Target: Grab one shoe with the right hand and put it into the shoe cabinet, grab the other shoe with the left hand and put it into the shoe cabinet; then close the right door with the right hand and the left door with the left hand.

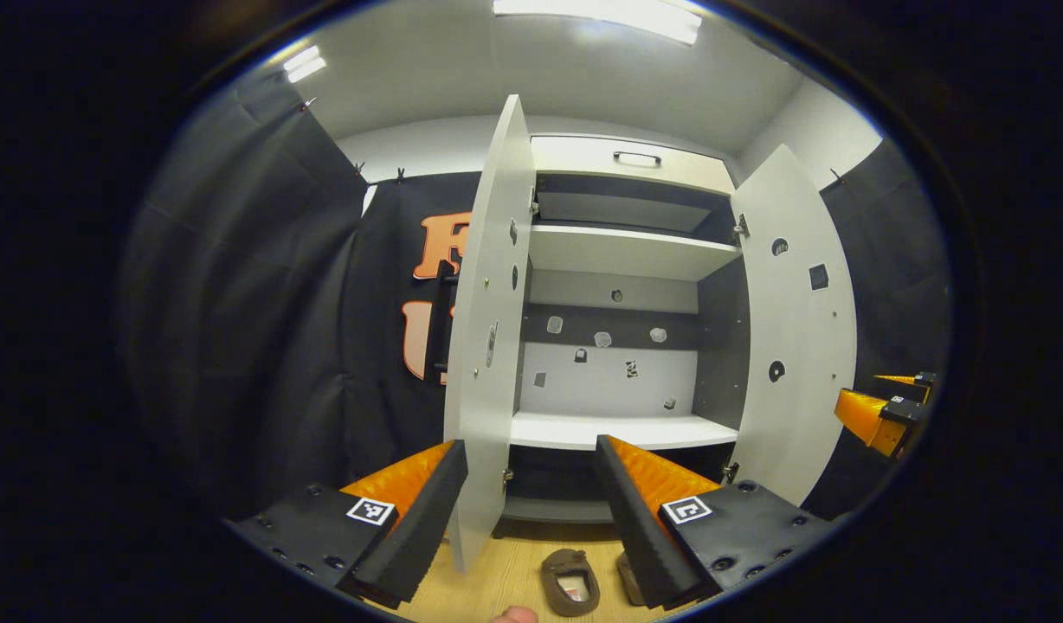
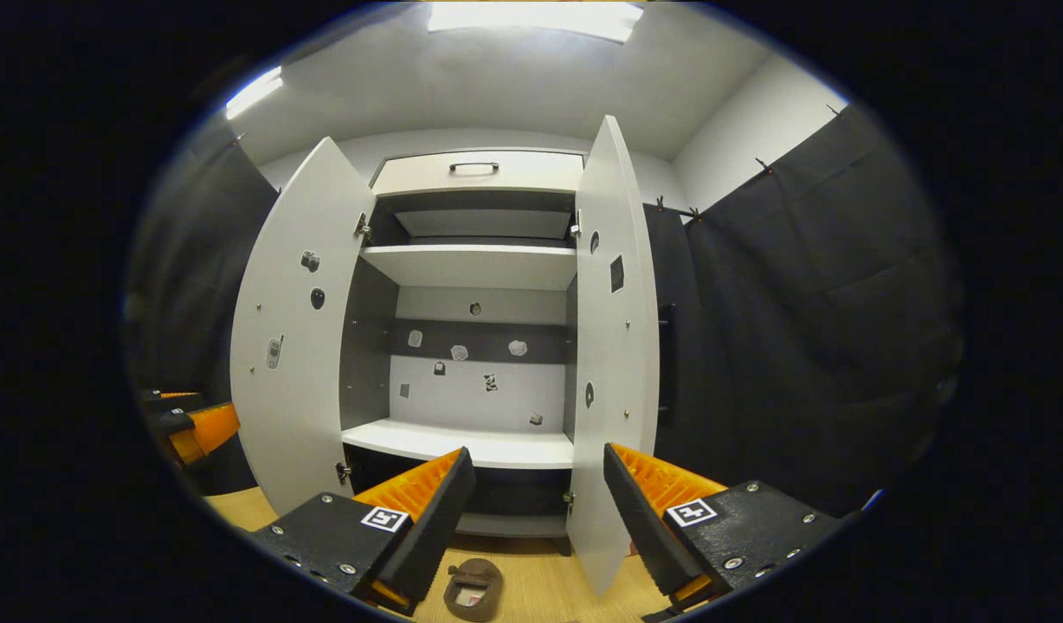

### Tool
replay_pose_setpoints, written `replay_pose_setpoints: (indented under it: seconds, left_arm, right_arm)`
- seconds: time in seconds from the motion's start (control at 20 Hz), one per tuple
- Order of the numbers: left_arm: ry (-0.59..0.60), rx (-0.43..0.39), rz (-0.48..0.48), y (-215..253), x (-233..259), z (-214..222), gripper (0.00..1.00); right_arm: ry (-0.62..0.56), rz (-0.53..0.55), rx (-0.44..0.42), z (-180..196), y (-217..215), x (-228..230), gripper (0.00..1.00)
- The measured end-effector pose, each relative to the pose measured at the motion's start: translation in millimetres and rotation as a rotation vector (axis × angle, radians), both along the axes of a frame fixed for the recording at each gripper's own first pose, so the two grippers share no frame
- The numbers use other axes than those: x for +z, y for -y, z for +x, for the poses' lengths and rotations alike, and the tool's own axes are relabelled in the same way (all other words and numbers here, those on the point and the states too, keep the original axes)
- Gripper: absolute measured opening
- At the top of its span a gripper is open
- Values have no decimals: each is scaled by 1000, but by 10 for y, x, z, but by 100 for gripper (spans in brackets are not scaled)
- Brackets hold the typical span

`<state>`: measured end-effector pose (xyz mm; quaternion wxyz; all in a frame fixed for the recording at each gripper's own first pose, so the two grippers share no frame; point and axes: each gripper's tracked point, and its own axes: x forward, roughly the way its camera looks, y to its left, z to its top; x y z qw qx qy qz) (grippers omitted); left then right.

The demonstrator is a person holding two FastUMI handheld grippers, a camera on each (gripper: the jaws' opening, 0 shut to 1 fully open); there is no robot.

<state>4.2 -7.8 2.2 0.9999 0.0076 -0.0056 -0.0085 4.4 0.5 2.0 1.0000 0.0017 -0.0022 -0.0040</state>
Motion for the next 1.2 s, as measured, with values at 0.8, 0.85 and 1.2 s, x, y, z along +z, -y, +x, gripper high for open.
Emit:
replay_pose_setpoints:
  seconds: [0.8,0.85,1.2]
  left_arm:
    - [-10,-1,3,37,-25,53,96]
    - [-11,0,2,43,-30,60,96]
    - [-14,12,0,23,-55,66,96]
  right_arm:
    - [34,-16,0,108,-11,70,92]
    - [28,-20,5,128,-26,45,92]
    - [-57,-45,46,442,-244,-409,92]
